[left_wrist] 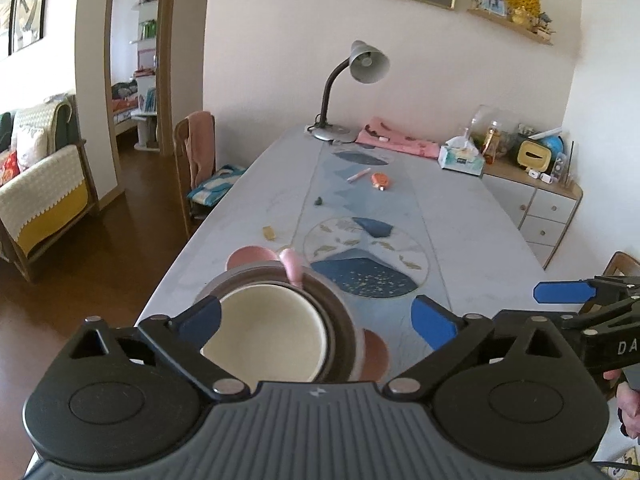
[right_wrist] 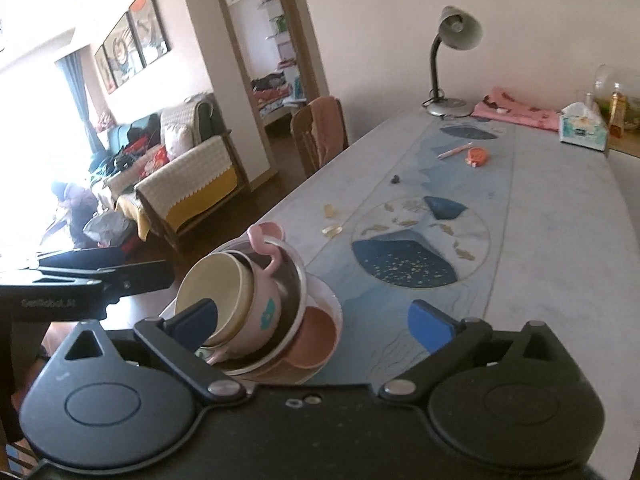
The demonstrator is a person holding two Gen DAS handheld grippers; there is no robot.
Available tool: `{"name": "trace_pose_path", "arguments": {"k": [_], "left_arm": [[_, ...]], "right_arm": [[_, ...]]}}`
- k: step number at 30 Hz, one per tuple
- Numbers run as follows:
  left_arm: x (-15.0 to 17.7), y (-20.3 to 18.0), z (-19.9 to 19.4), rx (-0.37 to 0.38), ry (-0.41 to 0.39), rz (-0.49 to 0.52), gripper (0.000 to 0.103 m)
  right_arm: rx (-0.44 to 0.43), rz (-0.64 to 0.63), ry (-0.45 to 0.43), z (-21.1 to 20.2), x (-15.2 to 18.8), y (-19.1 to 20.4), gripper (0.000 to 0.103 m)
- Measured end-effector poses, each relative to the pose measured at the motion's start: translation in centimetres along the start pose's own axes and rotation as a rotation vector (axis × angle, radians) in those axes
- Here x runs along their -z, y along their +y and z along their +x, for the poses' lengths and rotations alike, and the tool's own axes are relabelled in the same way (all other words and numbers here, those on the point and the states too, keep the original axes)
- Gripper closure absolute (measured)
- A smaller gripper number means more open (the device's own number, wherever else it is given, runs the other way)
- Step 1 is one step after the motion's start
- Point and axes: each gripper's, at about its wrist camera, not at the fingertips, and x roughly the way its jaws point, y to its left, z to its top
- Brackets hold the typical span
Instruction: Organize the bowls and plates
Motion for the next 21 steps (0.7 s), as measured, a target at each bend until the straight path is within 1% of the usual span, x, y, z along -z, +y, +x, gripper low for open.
{"name": "trace_pose_path", "arguments": {"k": [3, 7, 16, 21], "left_arm": [[0.5, -1.1, -0.3, 0.009, 0.010, 0.001, 0.001], [1.1, -2.2, -0.7, 0.002, 0.020, -0.005, 0.001], [2.2, -2.8, -1.4, -0.022, 0.054, -0.050, 0.001], [2.7, -3.1, -1.8, -0.041, 0.061, -0.055, 0.001]], "right_arm": [[0.022, 0.008, -0.011, -0.9, 0.6, -0.3, 0.000], [0.061, -0.001, -0.033, -2.0, 1.3, -0.4, 0.000], [0.051, 0.000, -0.032, -3.5, 2.2, -0.7, 0.000], [0.047, -0.013, -0.036, -4.0, 2.5, -0.4, 0.000]]}}
